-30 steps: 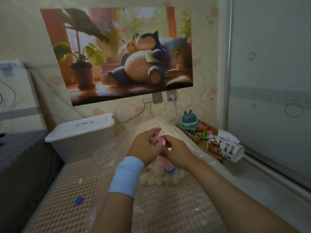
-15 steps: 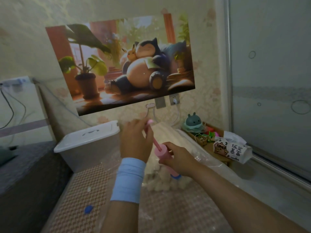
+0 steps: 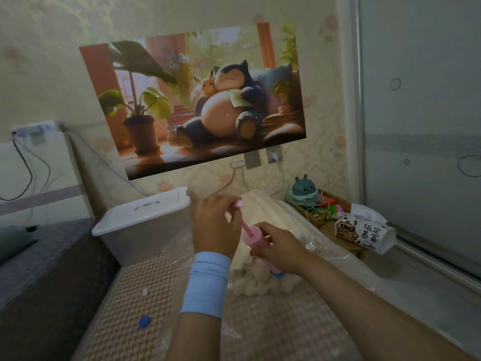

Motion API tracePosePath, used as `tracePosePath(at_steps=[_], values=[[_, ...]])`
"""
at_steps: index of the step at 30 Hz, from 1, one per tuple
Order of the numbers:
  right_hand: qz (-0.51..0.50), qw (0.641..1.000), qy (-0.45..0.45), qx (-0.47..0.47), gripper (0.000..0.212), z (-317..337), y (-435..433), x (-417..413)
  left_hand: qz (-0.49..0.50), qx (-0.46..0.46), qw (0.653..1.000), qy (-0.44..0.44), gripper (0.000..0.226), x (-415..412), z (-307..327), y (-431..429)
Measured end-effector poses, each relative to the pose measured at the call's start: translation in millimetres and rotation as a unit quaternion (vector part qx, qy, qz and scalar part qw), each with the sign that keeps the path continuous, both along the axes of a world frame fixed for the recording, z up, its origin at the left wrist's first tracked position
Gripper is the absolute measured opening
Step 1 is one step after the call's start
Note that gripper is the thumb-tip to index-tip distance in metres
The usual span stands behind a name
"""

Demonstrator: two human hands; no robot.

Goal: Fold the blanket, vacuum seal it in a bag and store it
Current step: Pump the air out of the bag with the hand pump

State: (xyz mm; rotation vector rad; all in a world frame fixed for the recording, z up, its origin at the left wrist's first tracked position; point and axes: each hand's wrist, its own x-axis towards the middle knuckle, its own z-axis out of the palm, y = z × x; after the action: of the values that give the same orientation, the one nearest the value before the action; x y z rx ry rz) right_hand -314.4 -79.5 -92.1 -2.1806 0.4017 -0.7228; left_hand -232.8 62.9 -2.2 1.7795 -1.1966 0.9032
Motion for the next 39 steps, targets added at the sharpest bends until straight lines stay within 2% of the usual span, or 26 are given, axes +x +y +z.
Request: tracePosePath(at_steps=[2,4,6,8,10,12,14,16,17,18,19,21,23,25,27,29,31,33,34,36,37,39], values=[[-0.004,1.0,-0.005,0.0,0.044,-1.3,2.3,1.8,-0.014,0.111,0.989,0.095,0.012,-0.1,-19.7,-6.4],[-0.009,1.0,-0.009,0.003,0.044,-1.2,3.4,2.8,0.004,0.108,0.99,0.094,0.019,-2.1,-15.8,-6.1],[-0.01,1.0,-0.013,0.013,0.044,-0.1,1.9,2.2,0.026,-0.007,1.0,0.009,0.019,-7.2,5.9,2.2],[-0.006,1.0,-0.013,0.016,0.044,0.8,0.7,1.4,0.053,-0.14,0.985,-0.082,0.017,-10.0,29.9,13.4],[-0.006,1.0,-0.01,0.015,0.044,0.6,-0.3,1.0,0.056,-0.183,0.974,-0.125,0.017,-7.7,34.8,17.2],[-0.004,1.0,-0.002,0.014,0.045,-0.5,-1.0,1.5,0.047,-0.135,0.984,-0.104,0.019,-2.1,20.8,10.2],[-0.004,1.0,0.005,0.011,0.045,-1.8,-0.3,2.5,0.022,-0.009,1.0,-0.009,0.024,1.4,-2.1,1.4],[-0.008,1.0,0.004,0.004,0.044,-4.1,1.5,3.2,0.029,0.156,0.983,0.097,0.028,-3.0,-19.6,-6.7],[-0.008,1.0,0.001,-0.002,0.042,-5.2,2.8,3.6,0.051,0.201,0.971,0.119,0.03,-6.2,-23.3,-9.0],[-0.011,1.0,-0.004,-0.007,0.041,-5.2,3.7,3.4,0.07,0.202,0.97,0.119,0.03,-10.6,-21.2,-8.7],[-0.014,1.0,-0.008,-0.007,0.041,-4.8,4.2,2.8,0.086,0.169,0.977,0.1,0.029,-14.0,-14.5,-5.9],[-0.022,1.0,-0.011,0.001,0.044,-3.2,2.6,1.3,0.105,0.019,0.994,0.023,0.026,-19.7,5.6,2.8],[-0.02,1.0,-0.005,0.001,0.046,-2.5,0.0,-0.4,0.102,-0.121,0.986,-0.059,0.022,-17.0,24.4,9.8],[-0.015,1.0,0.006,-0.004,0.045,-2.1,-1.6,-2.0,0.074,-0.17,0.977,-0.102,0.019,-12.2,27.4,10.2],[-0.01,1.0,0.013,-0.007,0.046,-1.8,-1.1,-2.3,0.045,-0.129,0.988,-0.073,0.019,-7.2,12.6,5.4],[-0.008,1.0,0.014,-0.014,0.045,-1.8,0.6,-2.4,0.03,0.014,0.999,0.026,0.022,-3.3,-11.9,-1.7],[-0.007,1.0,0.011,-0.02,0.038,-1.9,4.0,-1.9,0.017,0.184,0.975,0.124,0.024,-2.9,-30.0,-9.1],[-0.011,1.0,0.003,-0.021,0.038,-1.9,5.8,-2.4,0.035,0.237,0.963,0.125,0.024,-8.2,-30.0,-11.4],[-0.015,1.0,0.0,-0.019,0.041,-1.6,4.8,-3.1,0.049,0.21,0.971,0.107,0.024,-11.6,-23.8,-10.3],[-0.018,1.0,-0.003,-0.006,0.043,-0.6,1.0,-5.1,0.066,0.072,0.995,0.027,0.019,-19.9,-5.6,-3.9],[-0.017,1.0,-0.001,0.002,0.044,-0.6,-1.2,-6.0,0.063,-0.011,0.998,-0.027,0.017,-22.4,3.6,0.1],[-0.01,1.0,0.002,0.008,0.043,-1.2,-3.2,-6.5,0.05,-0.146,0.981,-0.117,0.015,-23.1,18.6,9.7]])
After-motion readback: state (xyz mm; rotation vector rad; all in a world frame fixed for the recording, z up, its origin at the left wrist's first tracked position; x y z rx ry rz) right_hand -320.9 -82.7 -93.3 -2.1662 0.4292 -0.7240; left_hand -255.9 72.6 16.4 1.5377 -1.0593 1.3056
